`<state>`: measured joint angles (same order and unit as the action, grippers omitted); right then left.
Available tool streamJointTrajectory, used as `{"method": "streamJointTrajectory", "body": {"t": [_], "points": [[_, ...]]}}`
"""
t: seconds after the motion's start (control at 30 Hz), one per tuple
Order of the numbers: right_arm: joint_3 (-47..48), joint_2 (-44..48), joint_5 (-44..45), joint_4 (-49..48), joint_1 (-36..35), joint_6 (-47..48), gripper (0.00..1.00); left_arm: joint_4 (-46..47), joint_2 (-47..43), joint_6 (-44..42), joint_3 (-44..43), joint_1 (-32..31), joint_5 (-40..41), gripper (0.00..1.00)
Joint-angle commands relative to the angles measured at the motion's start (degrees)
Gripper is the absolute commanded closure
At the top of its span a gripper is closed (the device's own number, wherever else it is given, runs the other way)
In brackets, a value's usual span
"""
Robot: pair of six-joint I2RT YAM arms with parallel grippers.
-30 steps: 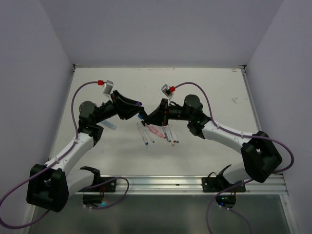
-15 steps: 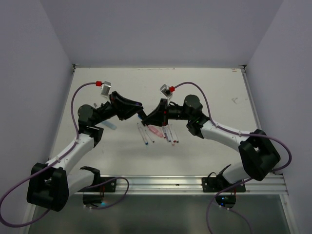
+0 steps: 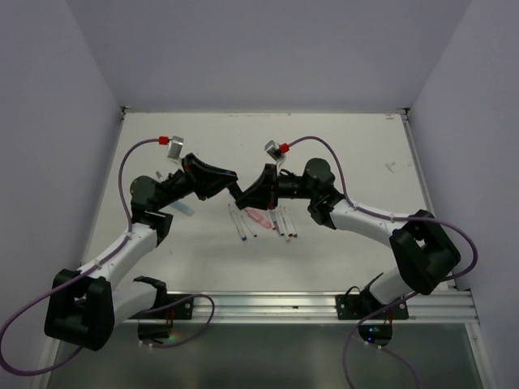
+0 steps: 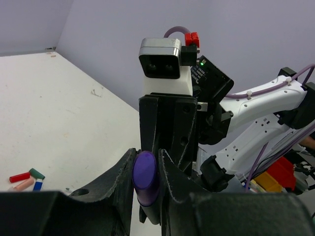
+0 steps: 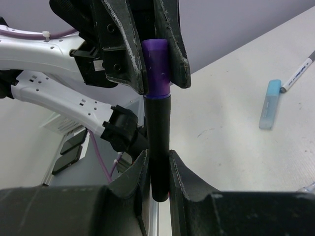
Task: Open the pen caps
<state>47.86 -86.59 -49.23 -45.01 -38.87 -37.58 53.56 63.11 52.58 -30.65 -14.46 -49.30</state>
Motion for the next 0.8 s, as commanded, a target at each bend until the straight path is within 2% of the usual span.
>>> {"method": "streamJointTrajectory", "body": {"t": [0.0, 0.03, 0.5, 0.67, 0.77], "points": [[1.0, -1.0, 0.8, -3.2, 0.3, -1.7, 1.0, 4.9, 0.3, 0.4, 0.2, -1.4, -0.1, 0.9], [0.8, -1.0, 0.7, -3.2, 0.3, -1.7, 1.0, 5.1, 0.2, 0.4, 0.2, -2.0, 0.3, 1.0], [-7.3, -2.0, -6.1, -7.5, 0.4, -4.5, 1.0, 10.4, -3.9, -6.5, -3.7, -1.2, 11.3, 1.0], [-11.8, -3.7, -9.6, -15.7, 0.3, -8.4, 1.0, 15.3, -1.6, -6.1, -6.9, -0.6, 12.5, 1.0], [-13.7, -3.7, -9.4, -17.4, 0.4, -8.8, 1.0, 16.6, -0.8, -6.1, -8.4, -0.2, 14.2, 1.0]]}}
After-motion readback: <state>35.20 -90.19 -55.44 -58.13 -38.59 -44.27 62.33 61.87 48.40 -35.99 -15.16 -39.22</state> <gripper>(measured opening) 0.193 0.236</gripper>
